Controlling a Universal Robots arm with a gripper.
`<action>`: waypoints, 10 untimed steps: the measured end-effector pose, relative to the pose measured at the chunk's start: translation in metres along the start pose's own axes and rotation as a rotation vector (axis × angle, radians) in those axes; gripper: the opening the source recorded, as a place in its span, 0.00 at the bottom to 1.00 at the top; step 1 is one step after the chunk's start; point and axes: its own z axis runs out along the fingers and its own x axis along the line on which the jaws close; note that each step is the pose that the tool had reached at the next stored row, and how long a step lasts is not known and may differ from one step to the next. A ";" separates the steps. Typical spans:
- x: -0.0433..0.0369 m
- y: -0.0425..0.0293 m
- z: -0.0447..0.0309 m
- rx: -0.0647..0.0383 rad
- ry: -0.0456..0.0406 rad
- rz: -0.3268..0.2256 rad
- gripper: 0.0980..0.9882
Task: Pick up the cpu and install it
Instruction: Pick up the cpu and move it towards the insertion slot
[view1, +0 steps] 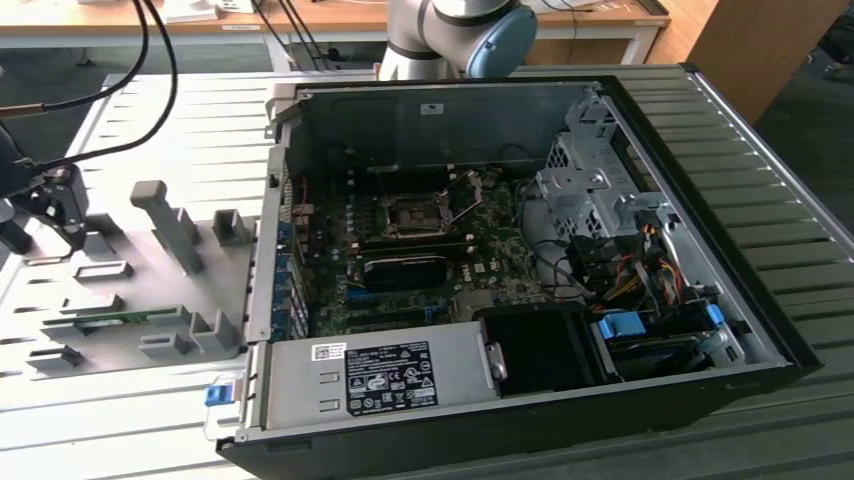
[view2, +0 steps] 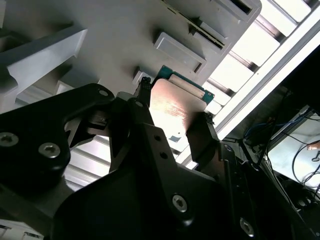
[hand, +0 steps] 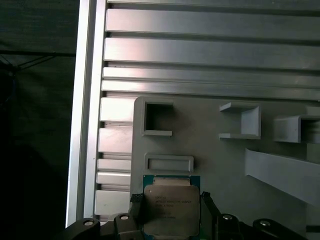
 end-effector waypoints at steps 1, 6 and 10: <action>0.0000 0.0000 -0.0006 0.000 0.0000 0.000 0.50; 0.0000 0.0002 -0.0036 0.000 -0.0001 0.000 0.50; 0.0001 0.0003 -0.0060 0.000 -0.0001 0.000 0.50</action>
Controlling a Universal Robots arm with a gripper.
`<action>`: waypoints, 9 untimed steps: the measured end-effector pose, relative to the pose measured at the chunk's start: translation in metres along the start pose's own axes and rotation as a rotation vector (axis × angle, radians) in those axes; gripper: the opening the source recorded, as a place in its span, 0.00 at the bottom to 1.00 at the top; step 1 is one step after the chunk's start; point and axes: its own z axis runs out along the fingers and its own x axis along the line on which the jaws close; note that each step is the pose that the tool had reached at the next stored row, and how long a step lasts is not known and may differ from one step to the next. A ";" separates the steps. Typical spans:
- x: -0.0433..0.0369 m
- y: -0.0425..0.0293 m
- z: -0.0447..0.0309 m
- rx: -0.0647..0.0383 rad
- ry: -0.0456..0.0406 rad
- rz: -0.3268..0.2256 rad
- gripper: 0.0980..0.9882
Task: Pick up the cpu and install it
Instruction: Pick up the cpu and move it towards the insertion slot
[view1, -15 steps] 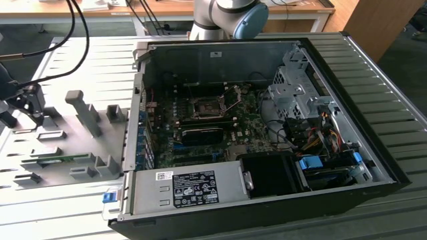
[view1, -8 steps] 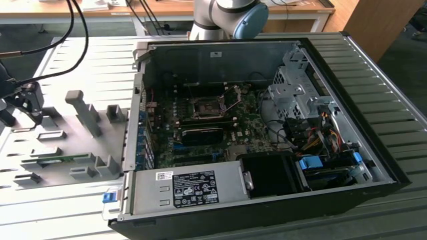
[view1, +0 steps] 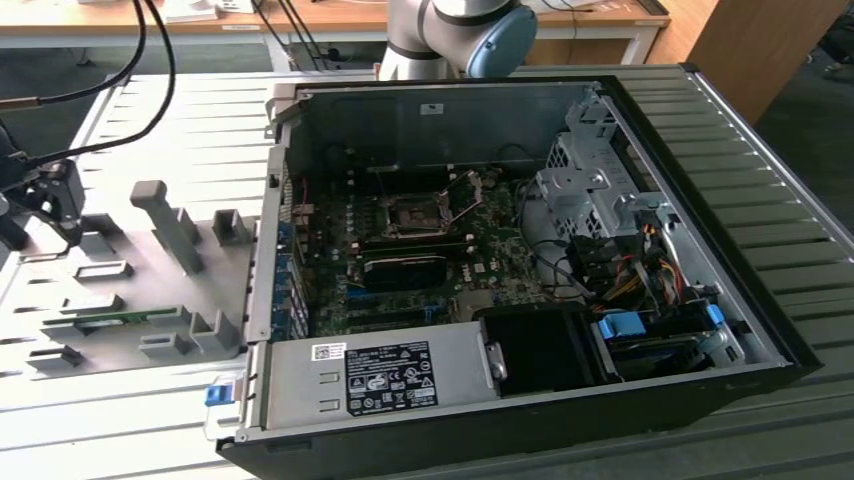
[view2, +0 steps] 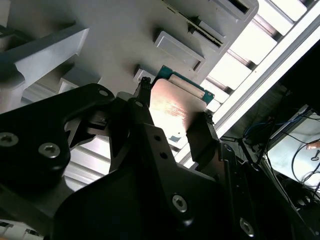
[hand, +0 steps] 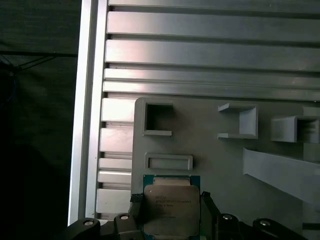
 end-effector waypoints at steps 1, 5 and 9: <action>0.0000 0.0000 -0.0006 0.000 0.0001 0.000 0.50; 0.0000 0.0001 -0.0030 0.000 0.0001 0.000 0.50; 0.0001 0.0003 -0.0054 0.000 0.0000 0.000 0.50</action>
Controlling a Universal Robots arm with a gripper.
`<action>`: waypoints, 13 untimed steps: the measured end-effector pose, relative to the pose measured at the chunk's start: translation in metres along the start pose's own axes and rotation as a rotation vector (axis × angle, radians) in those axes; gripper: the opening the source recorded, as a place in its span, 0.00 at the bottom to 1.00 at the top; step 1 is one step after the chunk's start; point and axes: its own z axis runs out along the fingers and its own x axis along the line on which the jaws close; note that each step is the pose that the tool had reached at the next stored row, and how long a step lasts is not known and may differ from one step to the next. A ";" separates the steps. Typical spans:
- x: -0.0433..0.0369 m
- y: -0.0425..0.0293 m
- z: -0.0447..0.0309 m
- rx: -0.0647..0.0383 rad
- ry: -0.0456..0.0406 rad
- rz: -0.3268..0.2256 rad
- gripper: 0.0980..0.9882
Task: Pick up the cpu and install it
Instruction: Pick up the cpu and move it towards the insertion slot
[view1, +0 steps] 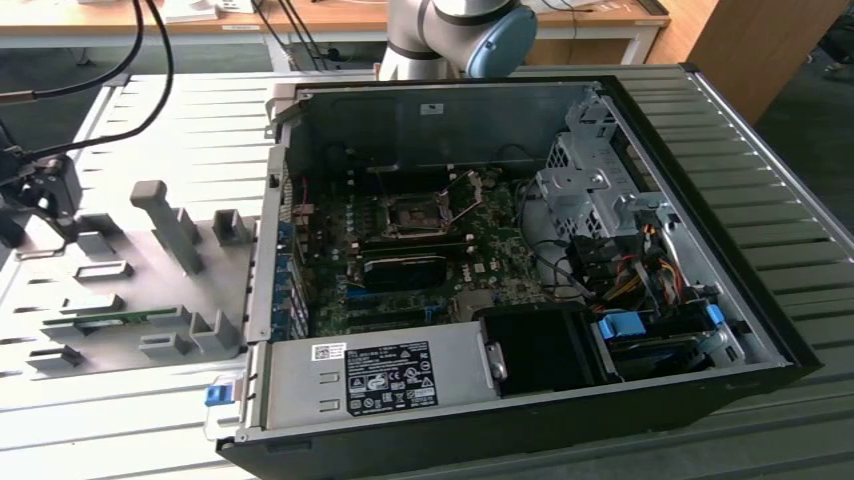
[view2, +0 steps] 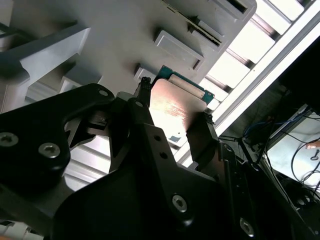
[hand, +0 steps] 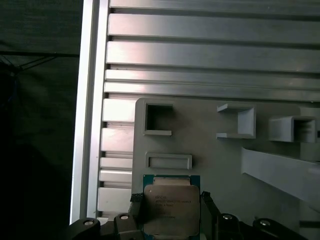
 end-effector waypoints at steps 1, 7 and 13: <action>0.0000 0.0000 -0.0006 0.000 0.0000 0.000 0.50; 0.0000 0.0002 -0.0043 0.000 0.0000 0.000 0.50; 0.0001 0.0004 -0.0091 0.000 0.0000 0.000 0.50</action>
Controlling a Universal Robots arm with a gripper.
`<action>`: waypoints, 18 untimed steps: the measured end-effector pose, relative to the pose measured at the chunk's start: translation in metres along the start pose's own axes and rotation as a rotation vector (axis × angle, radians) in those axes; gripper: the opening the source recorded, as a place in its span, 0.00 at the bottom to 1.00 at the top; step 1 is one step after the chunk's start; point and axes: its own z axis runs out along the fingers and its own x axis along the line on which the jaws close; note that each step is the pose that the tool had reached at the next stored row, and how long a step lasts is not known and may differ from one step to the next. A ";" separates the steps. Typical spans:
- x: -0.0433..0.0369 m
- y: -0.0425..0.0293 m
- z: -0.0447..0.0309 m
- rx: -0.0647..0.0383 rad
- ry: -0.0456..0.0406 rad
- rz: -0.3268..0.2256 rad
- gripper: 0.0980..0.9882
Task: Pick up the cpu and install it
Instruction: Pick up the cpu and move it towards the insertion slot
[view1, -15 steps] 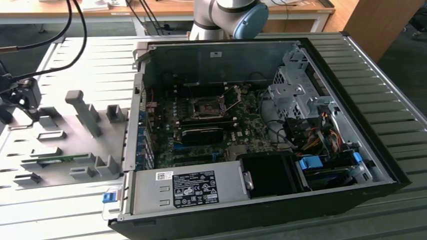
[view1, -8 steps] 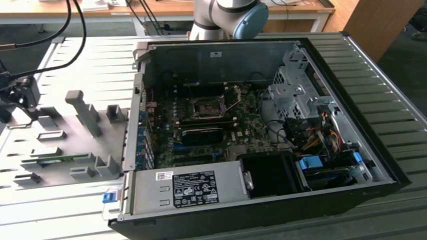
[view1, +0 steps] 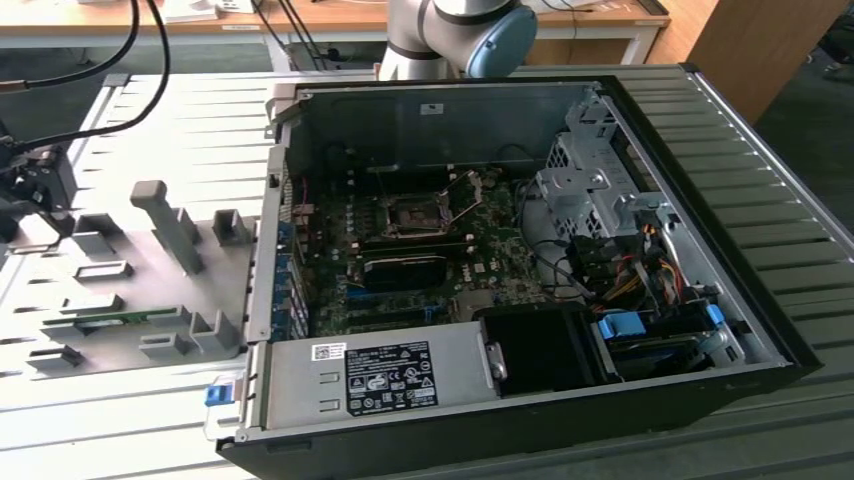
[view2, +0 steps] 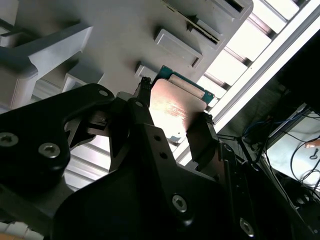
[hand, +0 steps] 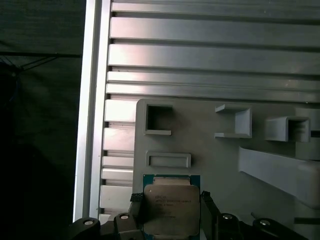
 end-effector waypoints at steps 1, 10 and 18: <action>0.0000 0.0000 -0.0007 0.000 0.0000 0.000 0.50; 0.0001 0.0003 -0.0068 0.000 0.0000 0.000 0.50; 0.0001 0.0006 -0.0128 0.000 0.0000 0.000 0.50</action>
